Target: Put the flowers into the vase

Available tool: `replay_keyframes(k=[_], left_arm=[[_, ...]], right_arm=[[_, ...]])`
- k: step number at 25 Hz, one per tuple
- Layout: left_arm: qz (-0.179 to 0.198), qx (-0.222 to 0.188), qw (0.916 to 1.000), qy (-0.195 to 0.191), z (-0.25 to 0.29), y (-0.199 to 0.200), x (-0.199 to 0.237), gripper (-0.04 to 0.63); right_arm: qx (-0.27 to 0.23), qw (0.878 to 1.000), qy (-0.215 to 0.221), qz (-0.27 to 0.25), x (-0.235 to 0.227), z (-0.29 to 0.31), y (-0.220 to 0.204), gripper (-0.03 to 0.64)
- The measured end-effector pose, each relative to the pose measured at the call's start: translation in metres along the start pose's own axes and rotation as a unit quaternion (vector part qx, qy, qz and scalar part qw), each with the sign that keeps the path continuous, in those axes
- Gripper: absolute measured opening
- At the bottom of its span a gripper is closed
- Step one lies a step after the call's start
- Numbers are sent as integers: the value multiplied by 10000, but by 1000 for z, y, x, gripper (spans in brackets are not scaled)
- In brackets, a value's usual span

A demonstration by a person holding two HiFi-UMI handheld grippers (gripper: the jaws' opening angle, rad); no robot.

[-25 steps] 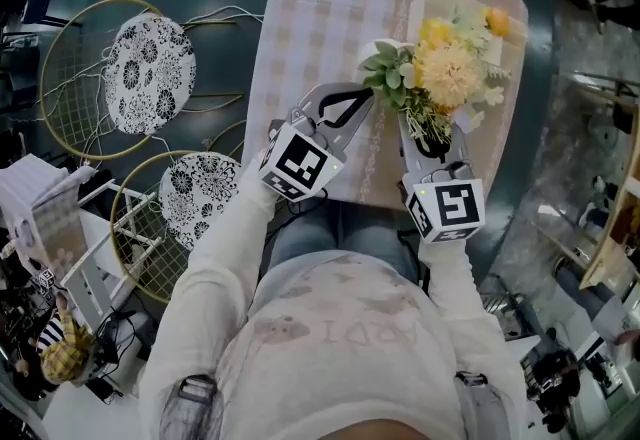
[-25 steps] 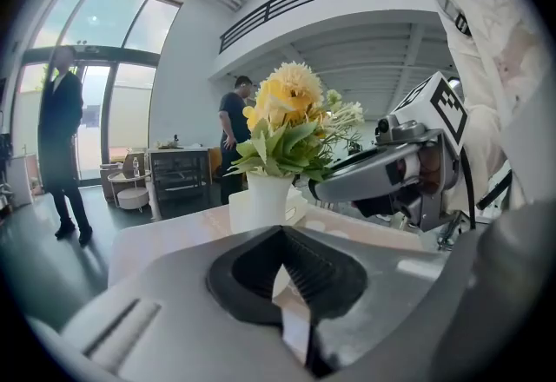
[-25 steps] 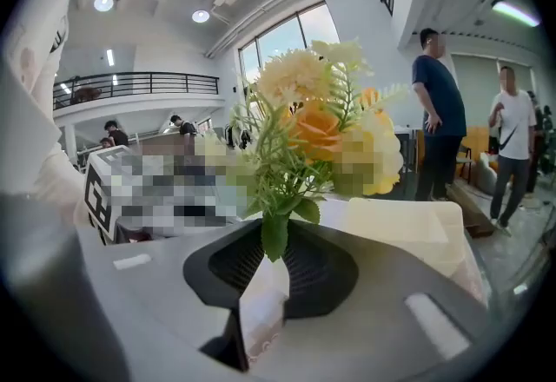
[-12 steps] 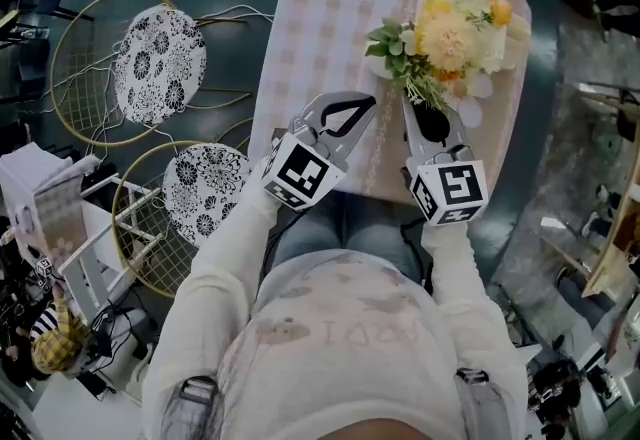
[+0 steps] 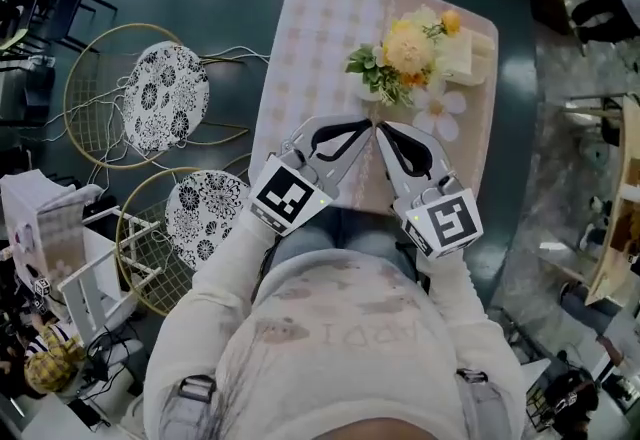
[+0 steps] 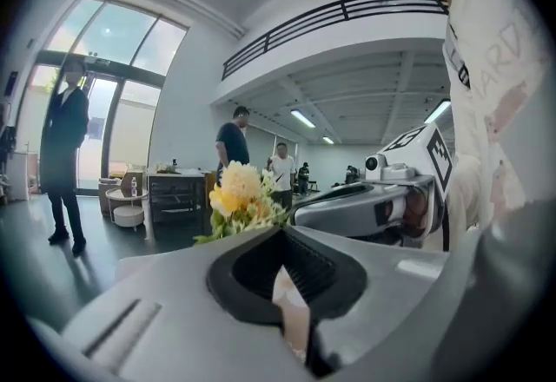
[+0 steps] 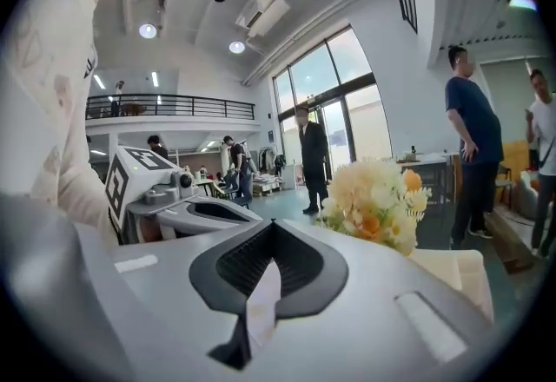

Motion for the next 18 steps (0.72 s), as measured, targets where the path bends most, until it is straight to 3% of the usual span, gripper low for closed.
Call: replay_keyframes(k=[9, 18], left_arm=[[183, -714, 9956, -573, -23, 92, -44, 0], [150, -1030, 9931, -545, -42, 118, -68, 0]], right_arm=[[-994, 9945, -325, -2, -7, -59, 79, 26], [-1348, 9899, -450, 21, 5, -83, 101, 26]])
Point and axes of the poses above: the fingertips, and each gripper's own axes: z forward along the fingers, x to its left, y out of its top, the point moved 1 cm from there along -z, backward along the fingers, and after that the axes turned 10 degrees about -z, right-handed, at the moved point
